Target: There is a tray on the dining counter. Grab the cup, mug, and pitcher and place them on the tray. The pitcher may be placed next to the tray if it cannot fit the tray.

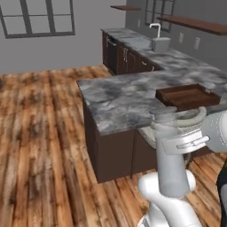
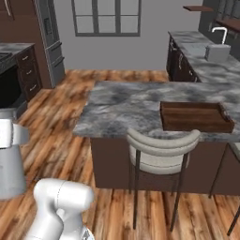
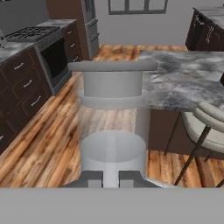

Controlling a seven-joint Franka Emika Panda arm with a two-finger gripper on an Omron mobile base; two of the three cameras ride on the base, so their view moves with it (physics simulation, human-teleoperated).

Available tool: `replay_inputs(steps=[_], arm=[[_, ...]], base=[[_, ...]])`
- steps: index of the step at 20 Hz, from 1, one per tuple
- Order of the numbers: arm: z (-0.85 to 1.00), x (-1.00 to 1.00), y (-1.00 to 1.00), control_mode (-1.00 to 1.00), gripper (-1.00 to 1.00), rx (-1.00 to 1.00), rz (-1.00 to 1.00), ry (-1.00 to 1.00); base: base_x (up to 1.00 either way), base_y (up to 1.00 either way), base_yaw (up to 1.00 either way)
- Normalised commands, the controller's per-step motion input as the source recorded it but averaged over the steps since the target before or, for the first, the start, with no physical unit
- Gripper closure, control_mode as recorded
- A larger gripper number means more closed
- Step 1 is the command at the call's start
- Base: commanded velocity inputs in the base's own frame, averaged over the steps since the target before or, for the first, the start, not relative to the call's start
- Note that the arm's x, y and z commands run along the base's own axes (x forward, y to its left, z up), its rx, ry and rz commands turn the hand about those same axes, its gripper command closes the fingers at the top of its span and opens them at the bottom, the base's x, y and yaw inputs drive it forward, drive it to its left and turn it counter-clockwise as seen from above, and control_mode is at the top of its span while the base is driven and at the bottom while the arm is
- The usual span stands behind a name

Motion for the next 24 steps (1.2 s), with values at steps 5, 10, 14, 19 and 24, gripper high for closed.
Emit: replay_inputs(steps=[5,10,14,19,24], arm=[[0.00,0.00,0.00,1.00,1.00,0.00,0.00,0.00],[0.00,0.00,0.00,1.00,1.00,0.00,0.00,0.00],[0.00,0.00,0.00,1.00,1.00,0.00,0.00,0.00],[0.00,0.00,0.00,1.00,1.00,0.00,0.00,0.00],[0.00,0.00,0.00,1.00,1.00,0.00,0.00,0.00]], base=[[0.00,-1.00,0.14],[0.00,-1.00,0.10],[0.00,-1.00,0.09],[0.11,-1.00,0.07],[0.86,-1.00,0.03]])
